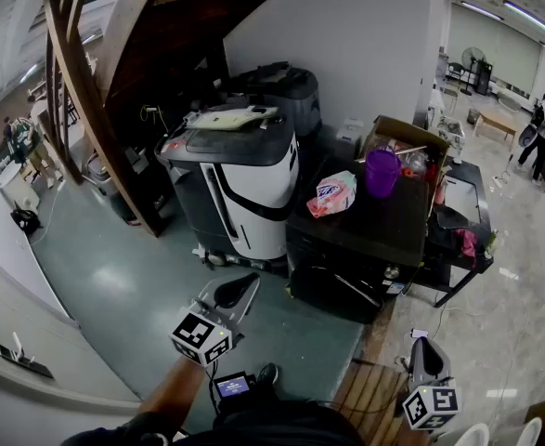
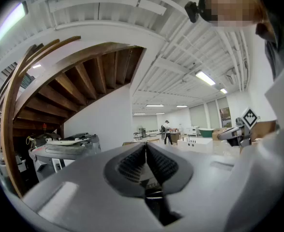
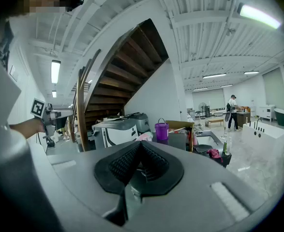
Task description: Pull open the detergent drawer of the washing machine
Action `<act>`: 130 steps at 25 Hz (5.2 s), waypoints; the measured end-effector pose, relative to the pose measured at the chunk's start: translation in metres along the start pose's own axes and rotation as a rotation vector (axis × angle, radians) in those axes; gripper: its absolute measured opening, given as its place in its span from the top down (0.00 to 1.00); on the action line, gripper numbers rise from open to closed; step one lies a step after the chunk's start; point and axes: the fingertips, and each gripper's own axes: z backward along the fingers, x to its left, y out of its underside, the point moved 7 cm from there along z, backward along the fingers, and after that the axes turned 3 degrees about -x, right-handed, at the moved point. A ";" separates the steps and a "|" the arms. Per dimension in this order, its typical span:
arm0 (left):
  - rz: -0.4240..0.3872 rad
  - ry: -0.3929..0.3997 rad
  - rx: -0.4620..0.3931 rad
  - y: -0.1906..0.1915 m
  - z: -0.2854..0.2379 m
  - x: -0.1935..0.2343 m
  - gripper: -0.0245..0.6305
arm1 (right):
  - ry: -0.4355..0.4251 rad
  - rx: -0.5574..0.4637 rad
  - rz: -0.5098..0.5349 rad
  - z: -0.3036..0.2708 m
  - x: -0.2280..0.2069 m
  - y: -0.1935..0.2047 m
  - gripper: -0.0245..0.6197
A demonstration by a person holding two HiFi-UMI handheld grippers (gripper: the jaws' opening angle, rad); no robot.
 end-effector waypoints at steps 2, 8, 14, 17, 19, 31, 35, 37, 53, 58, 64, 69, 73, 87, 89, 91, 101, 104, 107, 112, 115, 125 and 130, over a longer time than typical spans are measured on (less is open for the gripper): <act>0.001 -0.003 0.004 0.000 0.000 0.001 0.87 | 0.003 -0.003 -0.003 -0.001 -0.001 -0.001 0.96; 0.007 -0.006 0.013 0.003 0.001 0.000 0.87 | -0.005 -0.004 -0.002 -0.004 -0.001 -0.001 0.96; 0.006 -0.004 0.022 0.004 0.000 -0.004 0.87 | -0.016 -0.004 0.003 -0.005 -0.002 -0.004 0.96; 0.004 -0.007 0.019 0.002 0.000 -0.004 0.87 | -0.013 -0.023 -0.004 -0.004 -0.004 -0.006 0.96; 0.002 -0.009 0.022 0.002 0.000 -0.005 0.87 | -0.008 -0.046 -0.018 -0.003 -0.007 -0.008 0.96; 0.002 -0.022 0.044 0.002 0.001 -0.009 0.87 | -0.043 -0.067 -0.030 -0.011 -0.013 -0.010 0.95; 0.006 -0.025 0.051 0.005 0.001 0.000 0.87 | -0.039 -0.065 -0.035 -0.020 -0.011 -0.010 0.95; 0.012 -0.027 0.058 0.009 -0.002 0.007 0.87 | -0.036 -0.058 -0.033 -0.025 -0.009 -0.010 0.95; 0.070 0.086 0.021 0.026 -0.085 0.084 0.87 | 0.100 -0.065 -0.023 -0.084 0.007 -0.029 0.95; 0.076 0.129 0.018 0.032 -0.110 0.107 0.87 | 0.140 -0.059 -0.030 -0.106 0.018 -0.032 0.95; 0.086 0.171 0.020 0.042 -0.134 0.136 0.87 | 0.192 -0.067 -0.029 -0.128 0.027 -0.033 0.95; 0.099 0.206 0.014 0.048 -0.147 0.158 0.87 | 0.237 -0.067 -0.027 -0.141 0.037 -0.031 0.95; 0.108 0.227 0.011 0.053 -0.157 0.178 0.87 | 0.259 -0.053 -0.013 -0.154 0.047 -0.038 0.95; 0.199 0.191 -0.026 0.075 -0.145 0.223 0.87 | 0.251 -0.024 0.054 -0.193 0.080 -0.056 0.95; 0.214 0.165 -0.027 0.078 -0.140 0.228 0.87 | 0.229 -0.025 0.069 -0.203 0.081 -0.061 0.95; 0.223 0.138 -0.024 0.081 -0.135 0.232 0.87 | 0.205 -0.026 0.078 -0.213 0.081 -0.065 0.95; 0.198 0.075 0.001 0.082 -0.125 0.233 0.87 | 0.115 -0.037 0.068 -0.245 0.071 -0.065 0.95; 0.206 0.059 0.011 0.085 -0.128 0.235 0.87 | 0.107 -0.025 0.062 -0.251 0.065 -0.063 0.95; 0.224 0.056 0.035 0.093 -0.133 0.230 0.87 | 0.104 -0.017 0.059 -0.254 0.057 -0.063 0.95; 0.222 0.078 0.052 0.098 -0.149 0.219 0.87 | 0.102 -0.009 0.058 -0.262 0.043 -0.062 0.95; 0.221 0.081 0.058 0.100 -0.159 0.216 0.87 | 0.105 -0.004 0.051 -0.265 0.033 -0.060 0.95; 0.237 0.100 0.105 0.118 -0.194 0.199 0.87 | 0.120 0.027 0.033 -0.273 0.002 -0.052 0.95; 0.253 0.107 0.134 0.132 -0.215 0.192 0.87 | 0.127 0.044 0.024 -0.277 -0.014 -0.049 0.95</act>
